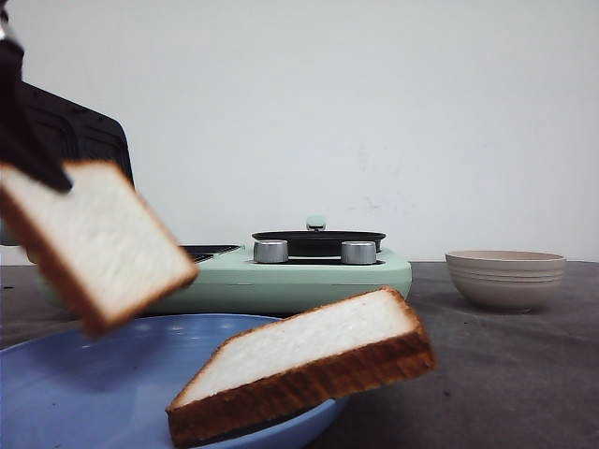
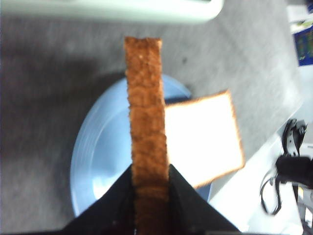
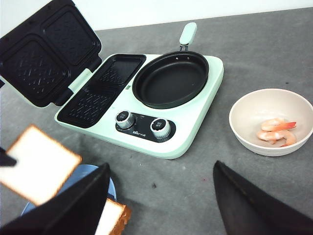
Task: Make breakfast with bread and shrimp
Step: 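Lift the bread slice with the left gripper toward the sandwich maker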
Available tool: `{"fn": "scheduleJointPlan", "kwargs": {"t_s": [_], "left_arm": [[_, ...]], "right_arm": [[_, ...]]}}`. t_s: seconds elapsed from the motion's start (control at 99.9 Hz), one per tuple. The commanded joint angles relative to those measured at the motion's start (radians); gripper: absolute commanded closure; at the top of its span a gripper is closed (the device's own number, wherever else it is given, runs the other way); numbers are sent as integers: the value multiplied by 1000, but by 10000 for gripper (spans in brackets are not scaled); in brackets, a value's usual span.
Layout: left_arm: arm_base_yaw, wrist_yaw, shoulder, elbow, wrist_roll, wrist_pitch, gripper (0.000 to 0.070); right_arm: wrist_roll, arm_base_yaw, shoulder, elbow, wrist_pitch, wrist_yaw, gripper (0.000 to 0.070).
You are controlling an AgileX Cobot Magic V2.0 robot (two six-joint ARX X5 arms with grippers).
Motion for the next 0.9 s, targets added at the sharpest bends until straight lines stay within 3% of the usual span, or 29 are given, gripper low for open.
{"fn": "scheduleJointPlan", "kwargs": {"t_s": [0.0, 0.18, 0.31, 0.46, 0.701, 0.891], "left_arm": [[0, 8, 1, 32, -56, 46, 700], [0, 13, -8, 86, -237, 271, 700], [0, -94, -6, 141, -335, 432, 700], [0, -227, 41, 263, -335, 471, 699], [-2, -267, 245, 520, -329, 439, 697], [-18, -389, 415, 722, -238, 358, 697]], "right_arm": [[-16, 0, 2, 13, 6, -1, 292], [-17, 0, 2, 13, 6, -1, 293], [-31, 0, 2, 13, 6, 0, 293], [-35, 0, 2, 13, 6, 0, 293], [-35, 0, 3, 13, 6, 0, 293], [-38, 0, 3, 13, 6, 0, 292]]}}
